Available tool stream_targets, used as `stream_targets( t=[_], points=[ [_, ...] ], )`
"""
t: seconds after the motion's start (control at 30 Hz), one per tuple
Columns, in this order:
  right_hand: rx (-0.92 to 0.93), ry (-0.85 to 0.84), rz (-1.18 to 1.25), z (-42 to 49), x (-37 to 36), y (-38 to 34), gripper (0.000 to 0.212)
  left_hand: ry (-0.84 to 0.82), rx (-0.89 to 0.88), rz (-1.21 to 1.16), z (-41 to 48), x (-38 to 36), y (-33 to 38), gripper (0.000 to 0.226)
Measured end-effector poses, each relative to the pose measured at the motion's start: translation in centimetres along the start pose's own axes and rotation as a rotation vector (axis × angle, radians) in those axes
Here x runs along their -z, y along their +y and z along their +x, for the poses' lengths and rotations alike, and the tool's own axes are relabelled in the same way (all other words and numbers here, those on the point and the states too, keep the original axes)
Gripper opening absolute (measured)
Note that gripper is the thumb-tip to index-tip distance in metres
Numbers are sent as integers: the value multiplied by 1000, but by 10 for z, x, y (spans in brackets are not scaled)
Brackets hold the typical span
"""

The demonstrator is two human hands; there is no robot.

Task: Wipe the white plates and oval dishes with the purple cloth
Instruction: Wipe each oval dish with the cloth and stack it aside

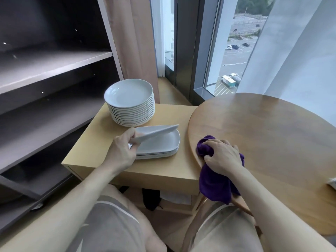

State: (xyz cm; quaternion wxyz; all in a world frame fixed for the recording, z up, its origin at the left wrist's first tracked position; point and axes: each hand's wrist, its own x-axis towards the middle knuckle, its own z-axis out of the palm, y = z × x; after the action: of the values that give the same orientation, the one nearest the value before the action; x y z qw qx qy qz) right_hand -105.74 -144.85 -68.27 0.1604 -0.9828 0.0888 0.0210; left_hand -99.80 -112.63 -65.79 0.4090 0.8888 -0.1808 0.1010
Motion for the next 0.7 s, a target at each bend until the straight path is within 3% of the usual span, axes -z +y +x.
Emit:
stream_targets(
  t=[0.13, 0.27, 0.57, 0.7],
  points=[
    [-2, 3, 7, -2, -1, 1, 47, -62, -55, 114, -1, -6, -13, 55],
    [1, 8, 14, -3, -2, 1, 46, -228, 9, 201, -3, -9, -24, 59],
    [2, 10, 21, -4, -5, 1, 43, -441, -38, 390, 1, -24, -43, 57],
    [-12, 4, 42, -6, -6, -1, 41, -542, 46, 517, 4, -25, -42, 75]
  ],
)
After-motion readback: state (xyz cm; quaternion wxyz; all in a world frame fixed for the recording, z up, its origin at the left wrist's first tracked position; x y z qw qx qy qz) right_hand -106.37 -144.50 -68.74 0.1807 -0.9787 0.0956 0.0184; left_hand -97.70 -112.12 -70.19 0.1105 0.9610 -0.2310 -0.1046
